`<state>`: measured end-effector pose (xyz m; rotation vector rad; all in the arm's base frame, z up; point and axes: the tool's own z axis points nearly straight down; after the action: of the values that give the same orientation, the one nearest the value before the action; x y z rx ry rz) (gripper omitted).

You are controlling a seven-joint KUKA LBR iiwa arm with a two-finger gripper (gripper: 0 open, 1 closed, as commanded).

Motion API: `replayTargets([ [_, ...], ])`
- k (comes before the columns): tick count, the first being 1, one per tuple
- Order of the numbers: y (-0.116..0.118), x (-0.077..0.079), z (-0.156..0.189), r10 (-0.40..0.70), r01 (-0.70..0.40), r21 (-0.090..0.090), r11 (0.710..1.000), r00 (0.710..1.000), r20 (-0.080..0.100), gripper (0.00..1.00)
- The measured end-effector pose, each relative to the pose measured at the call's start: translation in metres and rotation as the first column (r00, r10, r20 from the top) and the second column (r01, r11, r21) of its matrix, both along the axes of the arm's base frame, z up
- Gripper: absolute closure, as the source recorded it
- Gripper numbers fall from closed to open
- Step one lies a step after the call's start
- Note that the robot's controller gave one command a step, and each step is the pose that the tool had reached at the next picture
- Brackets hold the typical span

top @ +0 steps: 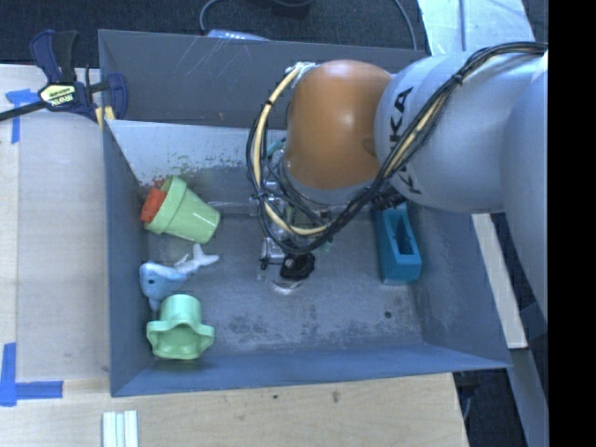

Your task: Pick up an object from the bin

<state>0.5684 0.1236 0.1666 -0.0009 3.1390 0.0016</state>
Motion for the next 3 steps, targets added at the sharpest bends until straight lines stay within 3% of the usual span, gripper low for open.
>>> replayTargets([
  [1,-0.040,-0.005,-0.011,0.030,-0.030,0.002,1.000,1.000,-0.001,0.00],
  [2,-0.071,-0.014,-0.004,-0.011,0.011,-0.003,1.000,1.000,-0.004,0.00],
  [3,-0.063,0.001,-0.037,-0.054,0.054,0.003,0.999,0.998,0.010,0.00],
])
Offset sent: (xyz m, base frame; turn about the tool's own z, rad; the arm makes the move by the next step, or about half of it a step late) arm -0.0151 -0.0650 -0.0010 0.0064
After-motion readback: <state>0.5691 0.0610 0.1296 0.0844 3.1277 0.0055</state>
